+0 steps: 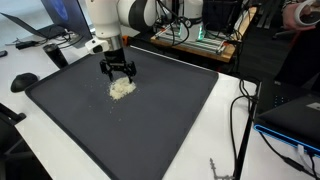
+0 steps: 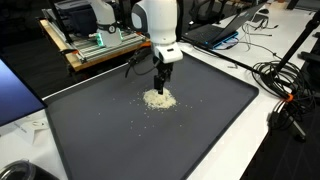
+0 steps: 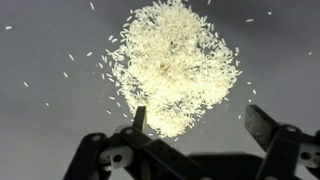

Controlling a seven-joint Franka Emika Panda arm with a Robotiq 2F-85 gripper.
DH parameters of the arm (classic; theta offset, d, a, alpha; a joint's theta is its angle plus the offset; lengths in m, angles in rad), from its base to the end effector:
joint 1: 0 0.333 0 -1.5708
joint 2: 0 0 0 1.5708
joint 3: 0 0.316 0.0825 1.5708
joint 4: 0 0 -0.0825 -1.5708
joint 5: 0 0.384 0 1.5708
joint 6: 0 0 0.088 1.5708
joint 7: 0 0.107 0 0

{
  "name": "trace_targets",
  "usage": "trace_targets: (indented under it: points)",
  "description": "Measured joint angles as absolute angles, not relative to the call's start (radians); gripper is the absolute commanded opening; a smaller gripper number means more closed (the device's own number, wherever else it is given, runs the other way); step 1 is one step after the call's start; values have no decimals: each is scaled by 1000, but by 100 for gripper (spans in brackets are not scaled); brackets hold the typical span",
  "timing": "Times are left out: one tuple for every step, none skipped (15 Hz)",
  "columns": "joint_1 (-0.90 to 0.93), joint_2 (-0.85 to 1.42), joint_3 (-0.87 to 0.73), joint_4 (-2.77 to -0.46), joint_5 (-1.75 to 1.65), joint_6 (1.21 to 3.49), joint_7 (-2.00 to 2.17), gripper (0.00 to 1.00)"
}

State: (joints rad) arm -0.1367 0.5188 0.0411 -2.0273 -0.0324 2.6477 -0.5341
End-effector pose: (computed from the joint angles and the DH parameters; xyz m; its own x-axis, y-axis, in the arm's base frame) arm 0.6077 -0.0579 0.1976 0.8916 0.4440 0.0890 0.4412 -0.8960 0.0501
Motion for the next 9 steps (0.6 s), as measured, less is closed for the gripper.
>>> trace_targets:
  points:
    - [-144, 535, 48, -2016, -37, 2648, -563, 100]
    - [-151, 550, 55, -2006, -39, 2647, -587, 100]
    - [-156, 565, 61, -1998, -41, 2647, -609, 100]
    - [-160, 579, 65, -1990, -41, 2647, -627, 100]
    - [-163, 592, 68, -1983, -41, 2646, -641, 100]
    - [-165, 604, 70, -1977, -41, 2642, -652, 100]
    - [-167, 615, 71, -1969, -41, 2635, -661, 100]
    - [-168, 624, 70, -1962, -43, 2626, -666, 100]
    - [-169, 631, 70, -1955, -44, 2617, -668, 100]
